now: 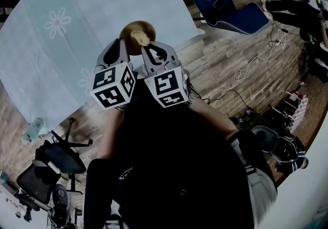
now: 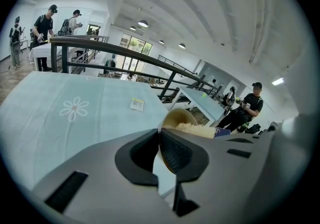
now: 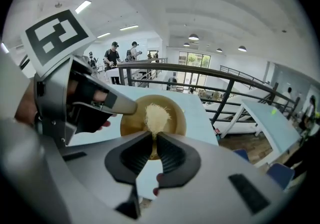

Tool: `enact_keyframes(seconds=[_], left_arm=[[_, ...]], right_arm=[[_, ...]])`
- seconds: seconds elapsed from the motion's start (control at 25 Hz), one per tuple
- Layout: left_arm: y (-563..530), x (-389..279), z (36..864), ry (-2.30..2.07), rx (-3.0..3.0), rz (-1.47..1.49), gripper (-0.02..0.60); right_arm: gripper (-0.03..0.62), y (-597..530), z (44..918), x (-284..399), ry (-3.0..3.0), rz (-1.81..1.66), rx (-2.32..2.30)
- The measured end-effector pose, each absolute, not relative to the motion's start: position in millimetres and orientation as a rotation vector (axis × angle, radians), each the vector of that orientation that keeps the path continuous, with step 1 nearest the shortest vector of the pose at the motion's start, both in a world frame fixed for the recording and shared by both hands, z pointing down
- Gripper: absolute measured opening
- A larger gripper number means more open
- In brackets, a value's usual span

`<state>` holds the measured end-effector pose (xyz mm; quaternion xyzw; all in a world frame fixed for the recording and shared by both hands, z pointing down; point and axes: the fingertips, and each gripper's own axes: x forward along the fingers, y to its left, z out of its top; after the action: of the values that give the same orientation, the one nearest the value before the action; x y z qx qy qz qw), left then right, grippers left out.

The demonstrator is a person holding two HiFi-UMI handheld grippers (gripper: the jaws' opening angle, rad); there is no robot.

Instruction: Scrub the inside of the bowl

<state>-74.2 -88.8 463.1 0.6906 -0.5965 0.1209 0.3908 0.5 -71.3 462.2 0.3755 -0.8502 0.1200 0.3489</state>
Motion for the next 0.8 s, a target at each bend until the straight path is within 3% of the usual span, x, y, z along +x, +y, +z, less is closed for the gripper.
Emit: enact_keyframes(seconds=[0.8], left_arm=[[-93, -82, 470, -1.522, 1.774, 0.360, 0.025]], right_arm=[[0.038, -103, 419, 23, -2.267, 0.254, 1.146]])
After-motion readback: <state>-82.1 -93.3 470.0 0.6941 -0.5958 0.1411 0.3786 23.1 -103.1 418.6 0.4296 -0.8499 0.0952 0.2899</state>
